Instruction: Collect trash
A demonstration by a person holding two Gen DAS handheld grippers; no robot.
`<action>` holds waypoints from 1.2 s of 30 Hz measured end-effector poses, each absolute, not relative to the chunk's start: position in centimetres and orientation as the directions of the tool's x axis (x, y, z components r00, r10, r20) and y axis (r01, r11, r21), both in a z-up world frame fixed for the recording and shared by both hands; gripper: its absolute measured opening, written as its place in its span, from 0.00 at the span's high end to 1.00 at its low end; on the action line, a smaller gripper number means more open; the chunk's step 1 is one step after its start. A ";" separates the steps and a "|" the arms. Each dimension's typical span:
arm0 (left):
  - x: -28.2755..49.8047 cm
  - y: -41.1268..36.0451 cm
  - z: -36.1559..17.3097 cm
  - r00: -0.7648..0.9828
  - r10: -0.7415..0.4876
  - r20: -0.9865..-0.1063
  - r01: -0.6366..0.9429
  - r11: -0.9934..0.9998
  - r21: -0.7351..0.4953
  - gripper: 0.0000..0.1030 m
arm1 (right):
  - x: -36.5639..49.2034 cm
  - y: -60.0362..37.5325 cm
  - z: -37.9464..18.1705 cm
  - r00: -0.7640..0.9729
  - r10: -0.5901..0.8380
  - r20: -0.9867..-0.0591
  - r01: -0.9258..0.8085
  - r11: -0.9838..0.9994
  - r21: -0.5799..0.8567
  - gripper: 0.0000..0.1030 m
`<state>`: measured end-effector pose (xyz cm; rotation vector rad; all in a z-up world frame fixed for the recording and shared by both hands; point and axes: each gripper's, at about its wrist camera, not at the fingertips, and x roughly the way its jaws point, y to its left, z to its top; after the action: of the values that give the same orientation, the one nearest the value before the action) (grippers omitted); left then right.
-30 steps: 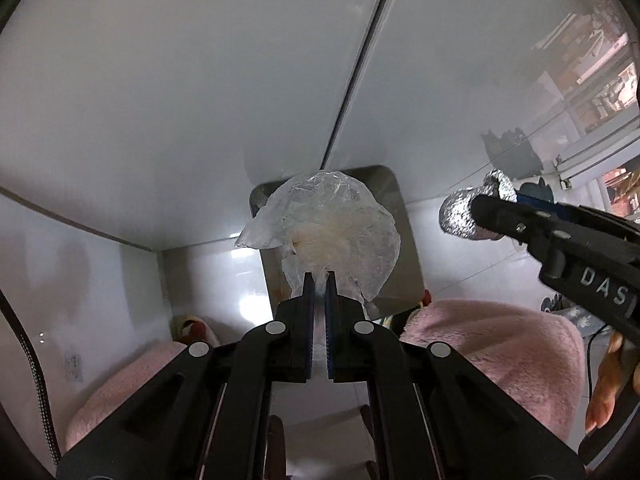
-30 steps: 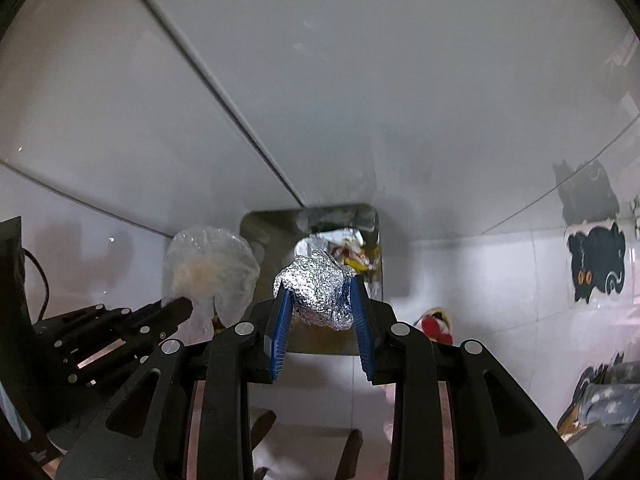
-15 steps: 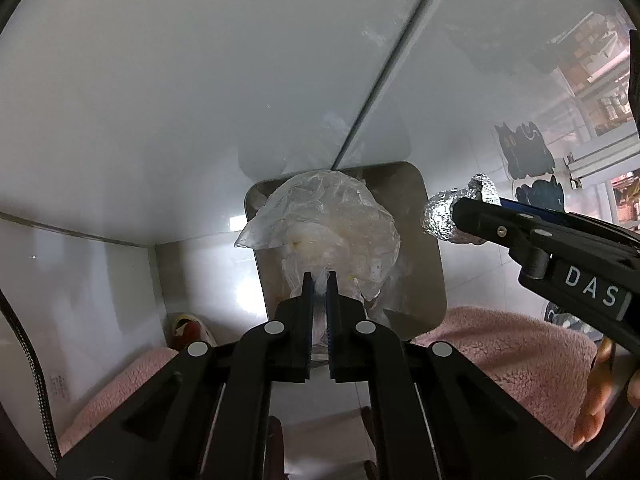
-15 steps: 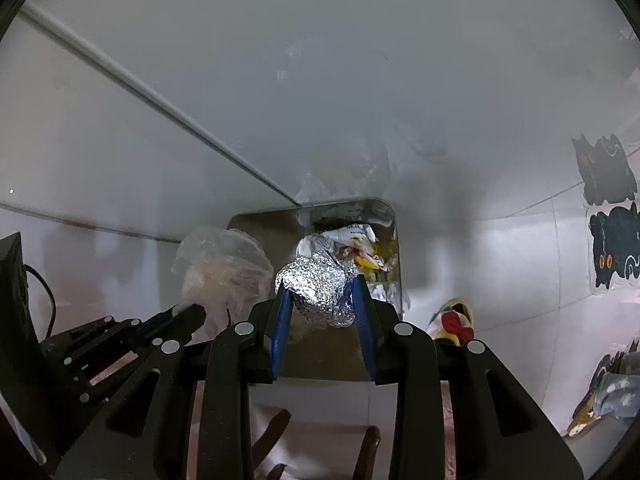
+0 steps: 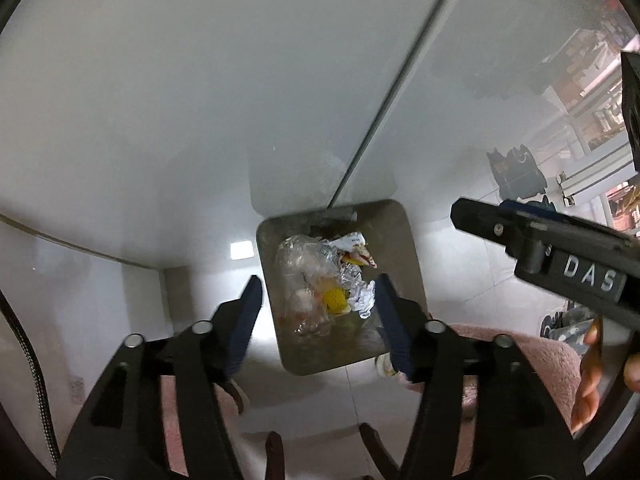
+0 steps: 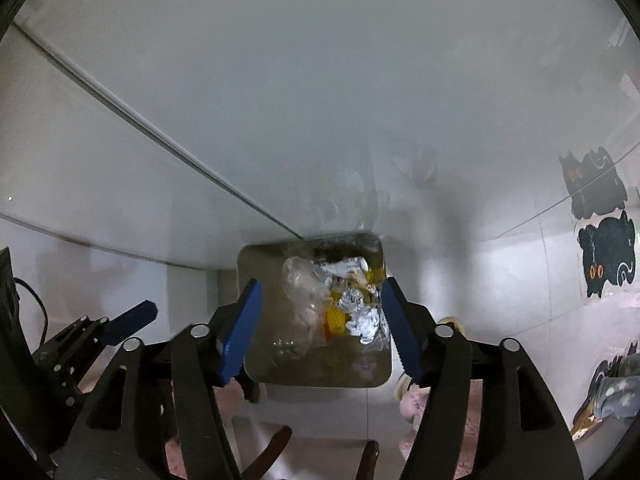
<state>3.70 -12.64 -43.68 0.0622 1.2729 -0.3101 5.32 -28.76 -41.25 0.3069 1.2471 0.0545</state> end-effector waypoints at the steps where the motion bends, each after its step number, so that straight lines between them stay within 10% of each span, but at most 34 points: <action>1: 3.4 -12.6 -43.0 0.266 -0.195 -0.944 0.264 0.957 -0.123 0.38 | 5.1 -28.8 -40.3 0.337 0.204 -0.919 0.121 0.959 0.257 0.36; 4: 2.3 -12.1 -40.6 0.308 -0.190 -0.932 0.263 0.959 -0.108 0.24 | 4.3 -28.9 -37.6 0.386 0.192 -0.902 0.112 0.961 0.252 0.15; 10: 0.8 -9.6 -34.1 0.421 -0.166 -0.892 0.229 0.971 -0.072 0.09 | 2.4 -28.9 -31.4 0.496 0.169 -0.852 0.083 0.967 0.241 0.03; 36: -3.4 -2.1 -4.2 0.848 -0.007 -0.530 0.050 0.996 0.067 0.08 | -4.5 -26.0 -2.4 0.904 0.045 -0.426 -0.014 0.997 0.077 0.03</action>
<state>-3.42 -2.15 -4.18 0.0793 0.5580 -0.0303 -4.48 -25.97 -2.45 0.0725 0.4416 0.0304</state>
